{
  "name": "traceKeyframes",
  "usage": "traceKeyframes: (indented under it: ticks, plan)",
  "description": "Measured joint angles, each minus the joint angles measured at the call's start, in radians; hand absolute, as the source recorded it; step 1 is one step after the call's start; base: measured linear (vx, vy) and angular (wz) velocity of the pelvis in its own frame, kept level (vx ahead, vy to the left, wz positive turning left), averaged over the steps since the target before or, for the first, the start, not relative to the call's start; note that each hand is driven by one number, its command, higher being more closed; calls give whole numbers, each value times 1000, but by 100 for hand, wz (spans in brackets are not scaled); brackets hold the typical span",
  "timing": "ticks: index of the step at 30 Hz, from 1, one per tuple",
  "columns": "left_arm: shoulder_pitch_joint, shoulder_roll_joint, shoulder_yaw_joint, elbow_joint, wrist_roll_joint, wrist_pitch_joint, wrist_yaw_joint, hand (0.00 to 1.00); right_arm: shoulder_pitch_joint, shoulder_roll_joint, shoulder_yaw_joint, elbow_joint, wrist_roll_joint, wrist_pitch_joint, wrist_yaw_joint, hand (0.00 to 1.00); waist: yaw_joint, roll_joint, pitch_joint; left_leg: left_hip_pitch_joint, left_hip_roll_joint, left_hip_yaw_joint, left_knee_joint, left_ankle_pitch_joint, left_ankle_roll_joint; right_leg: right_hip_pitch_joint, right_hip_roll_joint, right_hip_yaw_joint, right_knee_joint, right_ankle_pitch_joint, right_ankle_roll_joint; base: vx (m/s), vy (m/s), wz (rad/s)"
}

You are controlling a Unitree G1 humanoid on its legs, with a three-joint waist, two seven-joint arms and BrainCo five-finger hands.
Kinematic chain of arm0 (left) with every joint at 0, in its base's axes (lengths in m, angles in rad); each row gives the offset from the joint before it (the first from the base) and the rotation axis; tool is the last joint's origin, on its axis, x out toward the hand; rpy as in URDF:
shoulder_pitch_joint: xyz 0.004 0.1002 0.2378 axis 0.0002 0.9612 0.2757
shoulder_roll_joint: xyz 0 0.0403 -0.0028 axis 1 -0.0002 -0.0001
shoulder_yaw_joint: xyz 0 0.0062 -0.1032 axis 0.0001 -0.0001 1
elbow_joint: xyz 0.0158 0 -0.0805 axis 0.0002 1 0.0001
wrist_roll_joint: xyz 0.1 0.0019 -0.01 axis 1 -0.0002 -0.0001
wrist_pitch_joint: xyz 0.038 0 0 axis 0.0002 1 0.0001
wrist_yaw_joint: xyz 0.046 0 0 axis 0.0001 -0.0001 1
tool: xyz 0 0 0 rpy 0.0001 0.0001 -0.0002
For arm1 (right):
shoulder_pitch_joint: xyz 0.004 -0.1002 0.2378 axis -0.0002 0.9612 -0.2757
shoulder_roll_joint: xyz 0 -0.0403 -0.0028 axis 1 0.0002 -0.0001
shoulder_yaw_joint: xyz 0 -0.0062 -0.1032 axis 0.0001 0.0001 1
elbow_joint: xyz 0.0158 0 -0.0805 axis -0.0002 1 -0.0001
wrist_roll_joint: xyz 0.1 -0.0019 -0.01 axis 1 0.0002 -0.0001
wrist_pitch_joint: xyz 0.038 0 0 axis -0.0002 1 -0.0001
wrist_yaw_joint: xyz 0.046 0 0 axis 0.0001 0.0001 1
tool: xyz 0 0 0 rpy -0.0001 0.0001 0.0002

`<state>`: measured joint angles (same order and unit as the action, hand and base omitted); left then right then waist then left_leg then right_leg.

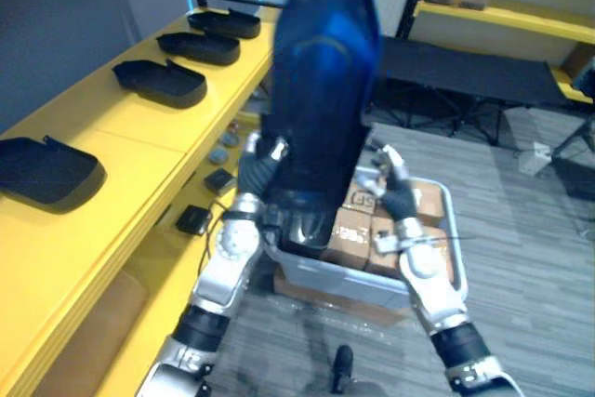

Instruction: Walk over and take plastic housings, then place them on the shelf

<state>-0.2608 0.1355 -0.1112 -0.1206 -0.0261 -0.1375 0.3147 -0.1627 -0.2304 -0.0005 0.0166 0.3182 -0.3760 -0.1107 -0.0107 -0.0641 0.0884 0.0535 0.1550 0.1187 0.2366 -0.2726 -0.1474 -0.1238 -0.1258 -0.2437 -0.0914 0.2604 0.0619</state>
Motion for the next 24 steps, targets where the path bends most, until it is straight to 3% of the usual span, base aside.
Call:
traceKeyframes:
  ticks: [4, 7, 12, 15, 18, 21, 22, 24]
  plan:
    - [97, -33, 144, -51, 78, -77, 80, 100, 117, 11, -191, -138, 216, -65, 87, 0, -4, 7, -3, 2, 10, 6, -4, -2, -5, -6, 12, 2, 0, -3, -5, 41, -6, -4]
    - [154, -51, 153, -52, 109, -87, 102, 100, 172, 60, -213, -158, 277, -60, 154, 0, -4, 22, -13, 20, 10, 37, -20, -2, -6, -13, 17, 25, 0, 2, -3, 38, 23, -22]
    - [185, -83, 159, -52, 118, -97, 107, 100, 262, 149, -215, -153, 296, -35, 176, 0, -9, 47, -19, 36, 10, 59, -34, -2, -7, -16, 21, 43, 1, 5, 0, 28, 15, -13]
    - [199, -100, 178, -52, 98, -143, 96, 100, 295, 190, -218, -124, 295, -30, 178, 0, -8, 53, -23, 45, 10, 71, -37, -2, -6, -15, 22, 52, 1, 7, 0, -4, 6, -10]
    - [238, -103, 192, -67, 55, -165, 94, 100, 295, 203, -216, -35, 295, 27, 232, 0, -2, 56, -25, 50, 7, 83, -38, -3, -4, -13, 20, 52, 0, -3, -3, -32, -2, -7]
    - [281, -103, 230, -88, 29, -166, 104, 100, 294, 207, -193, 35, 274, 40, 274, 0, 22, 72, -28, 44, 12, 80, -55, 1, 13, -13, 12, -6, 1, -41, 2, -16, -21, 8]
    - [297, -104, 253, -96, 28, -165, 113, 100, 290, 206, -188, 39, 273, 36, 291, 0, 29, 89, -32, 35, 24, 54, -74, 10, 19, -12, 6, -44, 27, -34, -15, 13, -37, 58]
    - [332, -104, 328, -112, 29, -164, 116, 100, 264, 201, -154, 57, 273, 31, 292, 0, 56, 96, -31, 31, 16, 6, -83, 33, 5, 22, -1, -104, 9, -15, -6, 45, -14, 75]
